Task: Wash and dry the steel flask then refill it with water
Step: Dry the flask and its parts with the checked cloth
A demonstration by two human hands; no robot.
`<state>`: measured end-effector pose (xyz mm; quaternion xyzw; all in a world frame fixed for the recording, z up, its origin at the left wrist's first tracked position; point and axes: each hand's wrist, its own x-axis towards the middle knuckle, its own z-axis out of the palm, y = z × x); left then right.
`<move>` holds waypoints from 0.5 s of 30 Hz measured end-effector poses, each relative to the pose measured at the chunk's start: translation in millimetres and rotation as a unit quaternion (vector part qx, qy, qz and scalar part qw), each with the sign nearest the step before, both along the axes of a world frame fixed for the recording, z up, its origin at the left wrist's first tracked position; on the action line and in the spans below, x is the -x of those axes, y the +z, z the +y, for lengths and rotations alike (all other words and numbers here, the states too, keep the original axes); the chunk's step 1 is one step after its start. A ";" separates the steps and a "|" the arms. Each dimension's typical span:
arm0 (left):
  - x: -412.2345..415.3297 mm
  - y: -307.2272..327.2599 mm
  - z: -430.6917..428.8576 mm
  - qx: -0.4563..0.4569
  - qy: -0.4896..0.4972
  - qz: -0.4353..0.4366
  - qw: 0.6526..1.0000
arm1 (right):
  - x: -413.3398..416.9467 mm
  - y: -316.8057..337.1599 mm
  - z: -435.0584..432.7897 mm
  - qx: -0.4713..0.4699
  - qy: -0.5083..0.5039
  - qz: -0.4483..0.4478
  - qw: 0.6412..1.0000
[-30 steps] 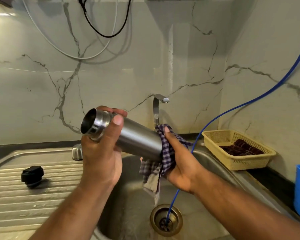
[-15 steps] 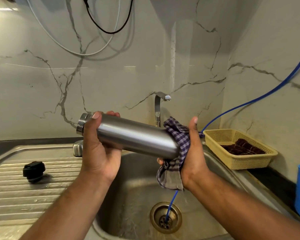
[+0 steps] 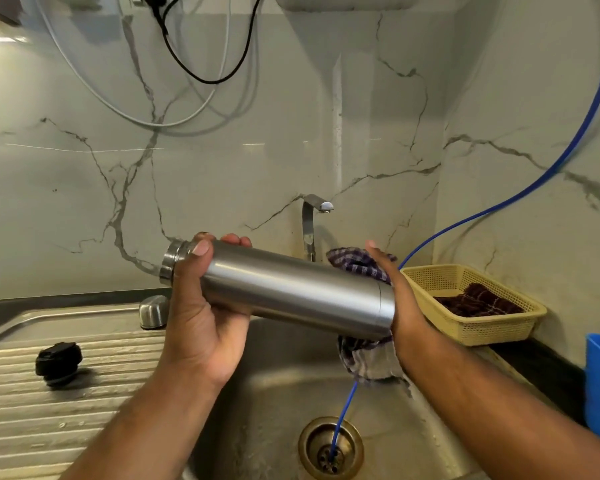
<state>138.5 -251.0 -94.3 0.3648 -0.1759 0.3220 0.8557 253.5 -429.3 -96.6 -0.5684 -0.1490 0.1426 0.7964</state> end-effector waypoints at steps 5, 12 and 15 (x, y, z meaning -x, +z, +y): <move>7.9 7.3 6.0 -0.059 0.020 0.046 0.997 | 7.6 14.7 -13.4 0.166 0.275 -0.098 0.942; -3.4 -15.6 -27.7 -0.196 0.108 0.178 0.958 | 20.5 -8.9 18.7 0.314 0.186 -0.416 0.833; -1.3 -12.6 -25.5 -0.232 0.081 0.164 0.955 | 20.7 -13.5 23.7 0.260 0.126 -0.432 0.854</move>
